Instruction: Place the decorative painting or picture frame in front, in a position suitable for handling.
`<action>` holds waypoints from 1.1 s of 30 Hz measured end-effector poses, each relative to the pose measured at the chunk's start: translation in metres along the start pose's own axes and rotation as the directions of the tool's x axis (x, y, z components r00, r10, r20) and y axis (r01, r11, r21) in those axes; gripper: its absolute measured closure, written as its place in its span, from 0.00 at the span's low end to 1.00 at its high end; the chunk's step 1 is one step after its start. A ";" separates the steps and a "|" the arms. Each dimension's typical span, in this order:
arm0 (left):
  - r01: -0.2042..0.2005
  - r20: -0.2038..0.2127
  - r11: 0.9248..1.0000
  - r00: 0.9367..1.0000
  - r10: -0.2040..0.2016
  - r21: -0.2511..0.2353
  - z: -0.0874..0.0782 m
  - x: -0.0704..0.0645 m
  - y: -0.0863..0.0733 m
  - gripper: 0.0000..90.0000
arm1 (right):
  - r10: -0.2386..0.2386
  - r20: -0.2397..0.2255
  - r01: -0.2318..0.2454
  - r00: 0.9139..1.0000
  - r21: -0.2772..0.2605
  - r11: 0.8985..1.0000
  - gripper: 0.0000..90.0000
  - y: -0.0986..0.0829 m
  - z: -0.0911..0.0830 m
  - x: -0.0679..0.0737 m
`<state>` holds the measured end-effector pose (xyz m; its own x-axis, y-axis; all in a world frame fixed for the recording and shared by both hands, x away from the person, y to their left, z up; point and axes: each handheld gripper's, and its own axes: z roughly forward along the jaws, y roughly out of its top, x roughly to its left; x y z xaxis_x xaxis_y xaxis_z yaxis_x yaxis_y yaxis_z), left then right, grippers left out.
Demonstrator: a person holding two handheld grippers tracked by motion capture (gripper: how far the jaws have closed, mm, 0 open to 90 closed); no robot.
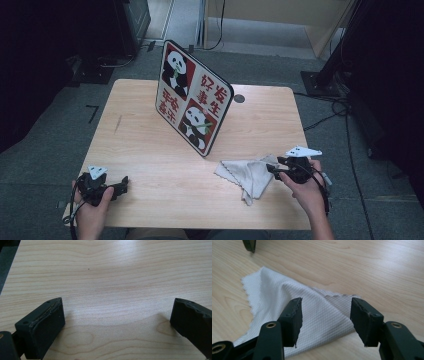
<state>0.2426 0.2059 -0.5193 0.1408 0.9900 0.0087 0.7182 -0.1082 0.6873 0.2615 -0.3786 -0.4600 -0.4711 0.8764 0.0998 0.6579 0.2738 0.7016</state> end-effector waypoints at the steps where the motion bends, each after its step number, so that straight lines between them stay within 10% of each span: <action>1: 0.000 0.000 1.000 1.000 0.000 0.000 0.000 0.000 0.000 0.00 | 0.000 0.000 0.000 1.000 0.000 1.000 0.48 0.000 0.000 0.000; 33: 0.000 0.000 1.000 1.000 0.000 0.000 0.000 0.000 0.000 0.00 | -0.080 -0.036 0.082 0.996 0.044 0.996 0.45 0.082 0.038 0.006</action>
<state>0.2426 0.2059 -0.5193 0.1407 0.9900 0.0082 0.7180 -0.1078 0.6877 0.3351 -0.3362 -0.4293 -0.5431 0.8369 0.0681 0.6421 0.3617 0.6759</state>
